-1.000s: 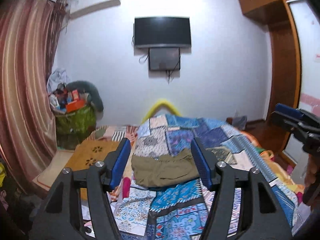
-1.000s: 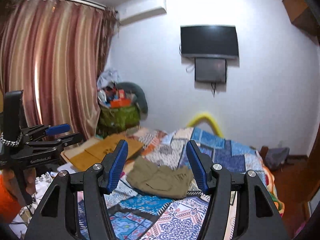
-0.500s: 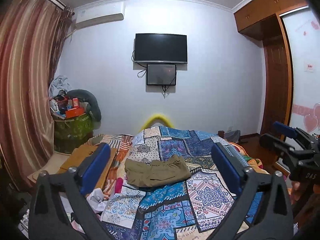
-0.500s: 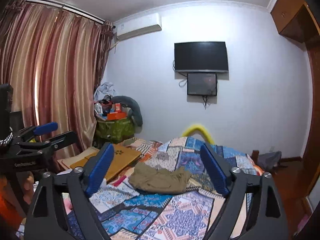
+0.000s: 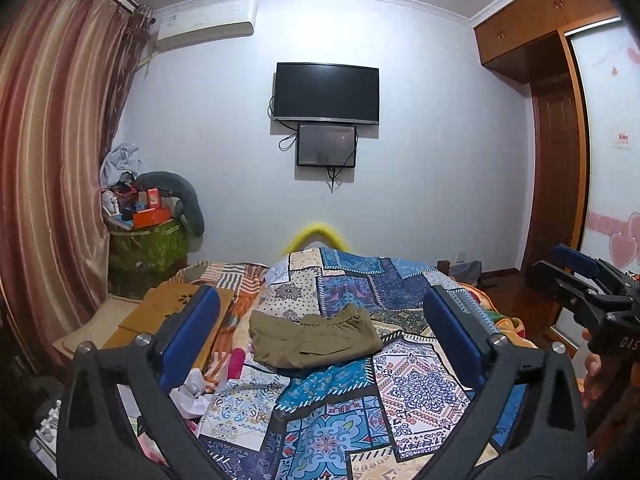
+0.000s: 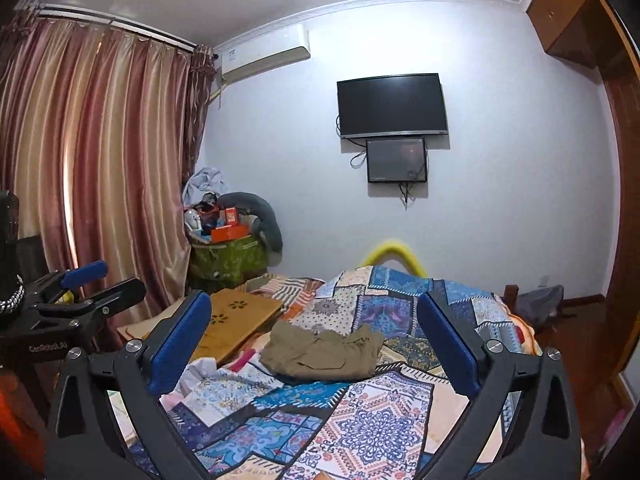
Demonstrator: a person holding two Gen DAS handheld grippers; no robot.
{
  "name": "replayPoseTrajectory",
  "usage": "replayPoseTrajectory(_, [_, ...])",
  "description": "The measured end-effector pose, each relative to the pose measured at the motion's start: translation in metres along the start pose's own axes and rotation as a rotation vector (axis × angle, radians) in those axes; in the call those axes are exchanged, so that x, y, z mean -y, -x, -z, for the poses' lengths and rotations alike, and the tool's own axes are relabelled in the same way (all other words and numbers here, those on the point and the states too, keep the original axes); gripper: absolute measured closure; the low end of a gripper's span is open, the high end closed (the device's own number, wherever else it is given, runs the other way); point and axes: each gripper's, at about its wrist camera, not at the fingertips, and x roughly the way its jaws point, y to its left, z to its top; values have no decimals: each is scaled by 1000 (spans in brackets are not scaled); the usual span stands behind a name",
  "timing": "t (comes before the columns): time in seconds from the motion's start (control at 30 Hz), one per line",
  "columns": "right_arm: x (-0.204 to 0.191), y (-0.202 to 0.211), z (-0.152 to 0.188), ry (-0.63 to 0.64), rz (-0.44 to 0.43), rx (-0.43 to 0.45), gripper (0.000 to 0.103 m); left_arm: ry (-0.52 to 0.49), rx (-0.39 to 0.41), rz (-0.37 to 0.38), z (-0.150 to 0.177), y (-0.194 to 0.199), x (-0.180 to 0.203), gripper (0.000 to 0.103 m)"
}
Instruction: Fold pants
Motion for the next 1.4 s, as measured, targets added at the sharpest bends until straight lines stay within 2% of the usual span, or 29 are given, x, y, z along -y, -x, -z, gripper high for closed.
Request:
replayPoseTrajectory(0.53, [2, 1, 2, -3, -5, -19, 1, -8, -11, -16, 4, -4, 3, 0])
replayPoseTrajectory(1.4, [5, 2, 1, -3, -7, -17, 1, -32, -12, 14, 2, -5, 11, 0])
